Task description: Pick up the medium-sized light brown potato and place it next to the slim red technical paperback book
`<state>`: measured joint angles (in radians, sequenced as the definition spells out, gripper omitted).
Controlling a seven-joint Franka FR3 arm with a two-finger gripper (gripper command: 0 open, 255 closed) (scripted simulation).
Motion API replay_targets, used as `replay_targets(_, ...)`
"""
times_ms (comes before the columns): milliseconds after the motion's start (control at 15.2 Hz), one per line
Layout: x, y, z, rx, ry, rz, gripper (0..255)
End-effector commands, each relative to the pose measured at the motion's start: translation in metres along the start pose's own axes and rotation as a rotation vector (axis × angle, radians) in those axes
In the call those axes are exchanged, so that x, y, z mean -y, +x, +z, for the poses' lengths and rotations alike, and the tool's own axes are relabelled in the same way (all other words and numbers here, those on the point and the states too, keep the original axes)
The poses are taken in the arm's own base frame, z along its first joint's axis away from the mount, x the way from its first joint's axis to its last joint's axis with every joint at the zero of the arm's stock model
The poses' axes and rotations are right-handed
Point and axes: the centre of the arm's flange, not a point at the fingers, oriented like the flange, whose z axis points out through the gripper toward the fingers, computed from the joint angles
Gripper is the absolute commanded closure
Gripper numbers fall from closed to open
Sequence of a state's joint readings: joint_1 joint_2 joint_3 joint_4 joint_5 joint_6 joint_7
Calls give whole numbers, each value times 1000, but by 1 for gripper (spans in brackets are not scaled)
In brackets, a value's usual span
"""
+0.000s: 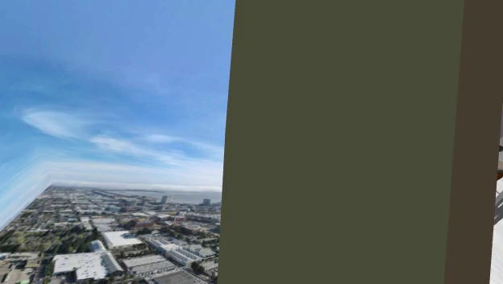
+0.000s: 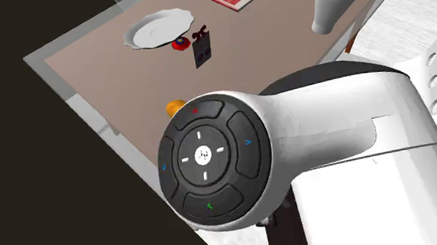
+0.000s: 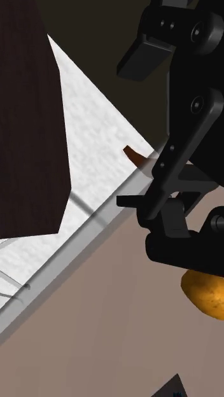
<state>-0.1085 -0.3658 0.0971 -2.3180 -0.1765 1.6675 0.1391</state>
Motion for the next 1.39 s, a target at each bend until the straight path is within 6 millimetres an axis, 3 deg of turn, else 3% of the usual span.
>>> replay_targets(0,-8,25,7,8,-18,55,0)
replay_targets(660,-61,140,54,51,-108,320,0)
replay_targets(1320,-145,234,99,95,-197,585,0)
